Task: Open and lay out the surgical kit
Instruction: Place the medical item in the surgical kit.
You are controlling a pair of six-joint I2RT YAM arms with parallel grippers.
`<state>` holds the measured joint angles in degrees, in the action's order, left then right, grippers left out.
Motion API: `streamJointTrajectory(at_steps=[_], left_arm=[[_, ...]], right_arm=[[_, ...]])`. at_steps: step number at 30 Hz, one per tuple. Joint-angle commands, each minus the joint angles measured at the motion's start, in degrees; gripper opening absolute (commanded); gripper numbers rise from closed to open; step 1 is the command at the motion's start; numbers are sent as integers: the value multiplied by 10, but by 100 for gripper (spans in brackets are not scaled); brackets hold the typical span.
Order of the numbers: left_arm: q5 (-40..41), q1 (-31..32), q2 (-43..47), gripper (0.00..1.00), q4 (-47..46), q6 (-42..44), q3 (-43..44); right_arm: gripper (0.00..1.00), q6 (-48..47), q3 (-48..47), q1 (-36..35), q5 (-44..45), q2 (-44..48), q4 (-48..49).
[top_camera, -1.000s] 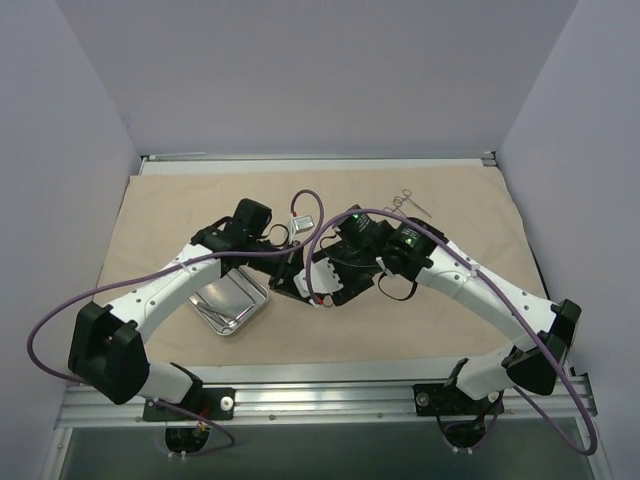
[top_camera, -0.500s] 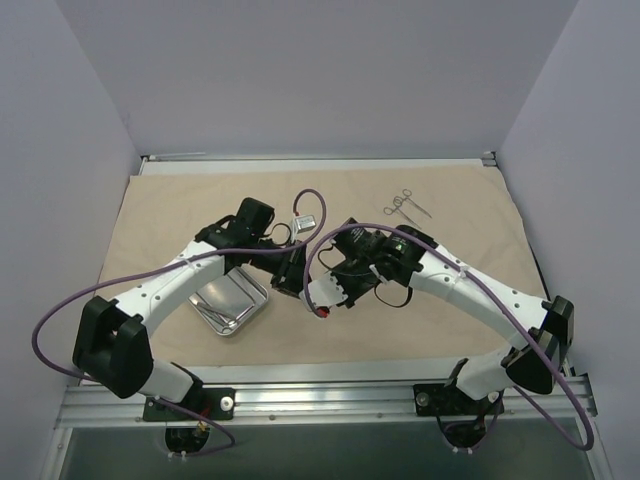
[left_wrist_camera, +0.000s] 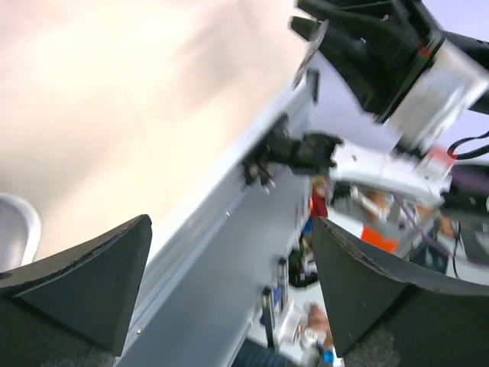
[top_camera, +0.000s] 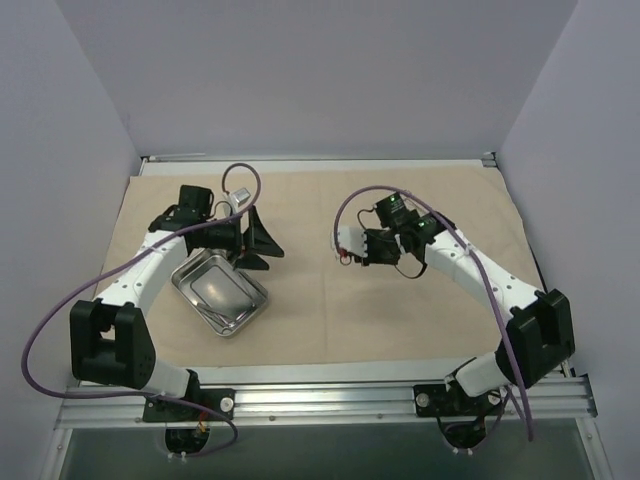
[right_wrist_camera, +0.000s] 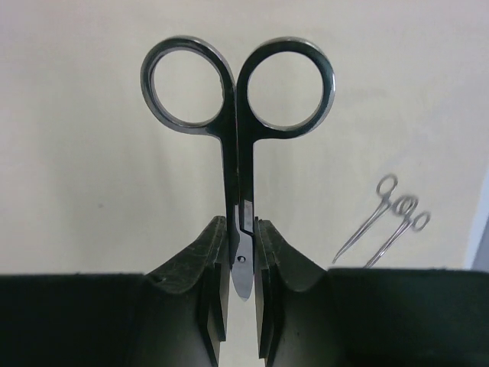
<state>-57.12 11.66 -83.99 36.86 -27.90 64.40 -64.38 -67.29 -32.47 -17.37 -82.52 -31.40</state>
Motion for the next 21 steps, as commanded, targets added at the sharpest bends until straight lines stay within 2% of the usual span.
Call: streamJointTrajectory(at_steps=[1, 4, 5, 8, 15, 21], left_arm=[[43, -37, 29, 94, 24, 21, 13], [53, -42, 31, 94, 34, 23, 29], [50, -42, 27, 94, 37, 24, 34], [48, -42, 16, 94, 57, 38, 40], [42, -44, 22, 94, 69, 43, 29], [42, -44, 11, 94, 85, 52, 34]], right_arm=[[0, 155, 3, 82, -22, -44, 113], [0, 264, -37, 127, -6, -107, 148], [0, 293, -76, 137, -1, -146, 150], [0, 350, -178, 155, 16, -230, 103], [0, 384, -348, 162, 108, -381, -30], [0, 368, -370, 164, 157, -418, -57]])
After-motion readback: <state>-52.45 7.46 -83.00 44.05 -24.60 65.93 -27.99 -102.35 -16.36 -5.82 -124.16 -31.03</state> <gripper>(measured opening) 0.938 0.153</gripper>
